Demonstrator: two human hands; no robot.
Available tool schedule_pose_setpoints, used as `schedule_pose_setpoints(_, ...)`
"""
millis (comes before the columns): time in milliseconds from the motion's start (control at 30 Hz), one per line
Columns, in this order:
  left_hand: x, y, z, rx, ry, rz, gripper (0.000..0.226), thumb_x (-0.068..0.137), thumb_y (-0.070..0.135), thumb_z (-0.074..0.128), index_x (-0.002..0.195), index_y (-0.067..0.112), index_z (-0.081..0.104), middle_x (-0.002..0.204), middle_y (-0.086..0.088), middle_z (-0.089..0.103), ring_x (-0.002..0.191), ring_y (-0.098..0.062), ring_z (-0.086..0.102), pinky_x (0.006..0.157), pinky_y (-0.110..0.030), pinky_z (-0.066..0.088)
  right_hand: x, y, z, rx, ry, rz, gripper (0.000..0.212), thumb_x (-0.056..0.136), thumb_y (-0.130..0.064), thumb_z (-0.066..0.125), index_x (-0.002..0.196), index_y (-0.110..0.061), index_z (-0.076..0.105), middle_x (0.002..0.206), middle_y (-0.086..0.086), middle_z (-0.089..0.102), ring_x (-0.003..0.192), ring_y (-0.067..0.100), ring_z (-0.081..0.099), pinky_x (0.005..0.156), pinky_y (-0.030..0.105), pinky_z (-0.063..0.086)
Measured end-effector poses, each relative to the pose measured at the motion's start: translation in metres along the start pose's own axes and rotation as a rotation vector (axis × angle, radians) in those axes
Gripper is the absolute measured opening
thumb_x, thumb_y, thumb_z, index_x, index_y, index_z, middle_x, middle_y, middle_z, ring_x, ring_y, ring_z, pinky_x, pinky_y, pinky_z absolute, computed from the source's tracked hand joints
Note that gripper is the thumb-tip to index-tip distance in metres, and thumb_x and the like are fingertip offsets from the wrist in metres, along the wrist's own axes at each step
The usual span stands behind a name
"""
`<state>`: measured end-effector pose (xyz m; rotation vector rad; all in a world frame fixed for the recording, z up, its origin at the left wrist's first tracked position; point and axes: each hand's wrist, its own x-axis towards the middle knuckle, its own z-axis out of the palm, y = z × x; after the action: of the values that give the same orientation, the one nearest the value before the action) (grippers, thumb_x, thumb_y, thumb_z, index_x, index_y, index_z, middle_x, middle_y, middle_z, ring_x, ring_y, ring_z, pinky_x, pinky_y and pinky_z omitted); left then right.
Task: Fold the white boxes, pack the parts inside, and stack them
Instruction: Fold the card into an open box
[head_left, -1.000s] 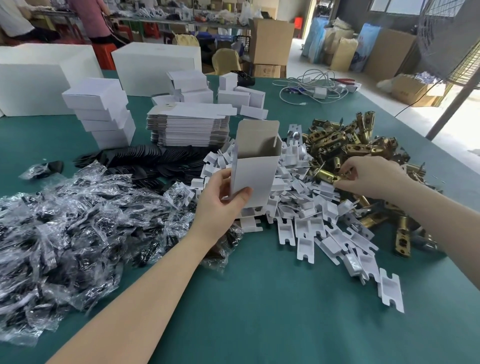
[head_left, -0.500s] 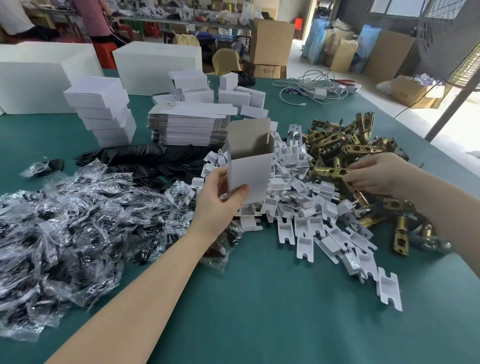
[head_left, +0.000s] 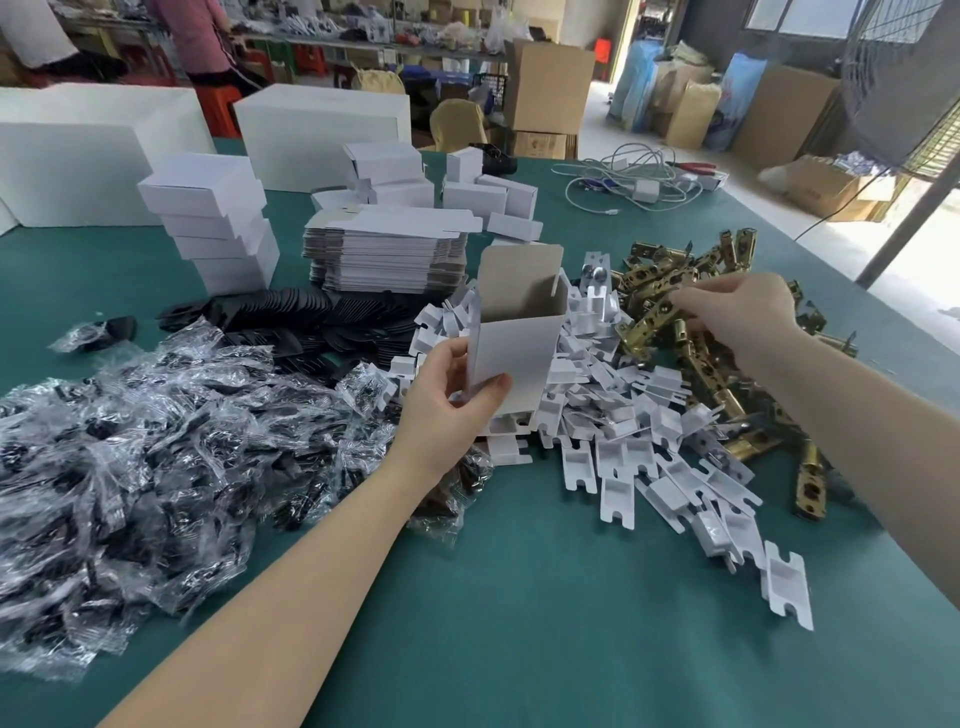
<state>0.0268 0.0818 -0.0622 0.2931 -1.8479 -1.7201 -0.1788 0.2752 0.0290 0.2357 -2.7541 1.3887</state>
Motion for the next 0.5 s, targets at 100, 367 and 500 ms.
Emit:
schedule_pose_setpoints(100,0.000,0.000,0.001,-0.009,-0.005,-0.014,0.035,0.088,0.014,0.073,0.108,0.036,0.055,0.111,0.007,0.067,0.100,-0.003,0.064,0.078,-0.016,0.053,-0.007,-0.020,-0.011,-0.165,0.041,-0.330,0.020,0.090,-0.028,0.068,0.104,-0.015,0.074,0.082,-0.006,0.067,0.067,0.006,0.058,0.060,0.018,0.044)
schedule_pose_setpoints(367,0.000,0.003,0.000,0.029,-0.013,0.017,0.040,0.090,0.014,0.071,0.111,0.042,0.052,0.106,0.012,0.068,0.098,0.000,0.065,0.074,-0.014,0.052,-0.056,-0.111,-0.057,0.131,-0.178,-0.777,0.014,0.091,-0.016,0.067,0.105,-0.019,0.067,0.091,-0.015,0.068,0.080,-0.004,0.064,0.085,0.019,0.054)
schedule_pose_setpoints(500,0.001,0.001,-0.002,0.056,-0.008,0.021,0.039,0.089,0.018,0.073,0.119,0.030,0.052,0.113,0.000,0.068,0.105,-0.012,0.065,0.081,-0.022,0.055,-0.074,-0.133,-0.047,0.012,-0.433,-0.884,0.014,0.089,-0.017,0.066,0.102,-0.023,0.066,0.094,-0.017,0.066,0.084,-0.010,0.063,0.088,0.012,0.049)
